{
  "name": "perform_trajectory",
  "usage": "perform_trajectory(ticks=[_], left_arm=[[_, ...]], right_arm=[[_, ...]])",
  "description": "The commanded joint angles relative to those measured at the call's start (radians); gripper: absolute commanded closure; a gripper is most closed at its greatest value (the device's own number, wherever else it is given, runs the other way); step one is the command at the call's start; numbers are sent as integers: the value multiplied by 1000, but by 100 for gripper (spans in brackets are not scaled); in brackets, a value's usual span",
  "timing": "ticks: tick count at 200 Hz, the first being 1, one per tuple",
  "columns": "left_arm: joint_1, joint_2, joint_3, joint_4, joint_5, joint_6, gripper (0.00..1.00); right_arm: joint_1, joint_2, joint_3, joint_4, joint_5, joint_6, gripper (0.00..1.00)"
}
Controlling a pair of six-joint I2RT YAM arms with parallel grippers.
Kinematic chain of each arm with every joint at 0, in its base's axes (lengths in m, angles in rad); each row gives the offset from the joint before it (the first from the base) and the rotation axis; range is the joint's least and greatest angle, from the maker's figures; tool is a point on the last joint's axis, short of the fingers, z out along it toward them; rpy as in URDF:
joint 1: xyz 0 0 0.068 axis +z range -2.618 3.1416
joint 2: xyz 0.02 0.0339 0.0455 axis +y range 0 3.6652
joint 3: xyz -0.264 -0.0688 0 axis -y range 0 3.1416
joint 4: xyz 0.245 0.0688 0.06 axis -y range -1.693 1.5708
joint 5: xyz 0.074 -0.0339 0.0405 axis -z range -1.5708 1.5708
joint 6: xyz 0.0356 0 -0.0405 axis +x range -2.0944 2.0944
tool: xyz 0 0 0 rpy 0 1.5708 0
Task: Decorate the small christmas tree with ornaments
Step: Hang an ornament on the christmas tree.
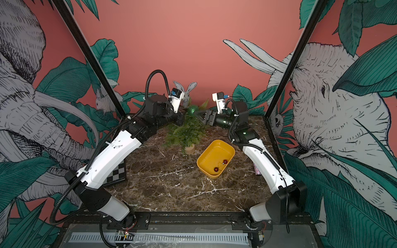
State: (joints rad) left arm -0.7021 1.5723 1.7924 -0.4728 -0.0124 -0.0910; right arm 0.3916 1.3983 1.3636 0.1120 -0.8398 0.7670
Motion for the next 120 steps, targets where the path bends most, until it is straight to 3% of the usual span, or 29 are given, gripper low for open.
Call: perform_trajectory(ticks=[1, 120], left_arm=[[-5, -31, -17, 1, 22, -7, 100], [-5, -66, -52, 17, 28, -22, 97]], right_arm=[[10, -60, -26, 89, -83, -24, 30], [-3, -171, -160, 94, -97, -77, 30]])
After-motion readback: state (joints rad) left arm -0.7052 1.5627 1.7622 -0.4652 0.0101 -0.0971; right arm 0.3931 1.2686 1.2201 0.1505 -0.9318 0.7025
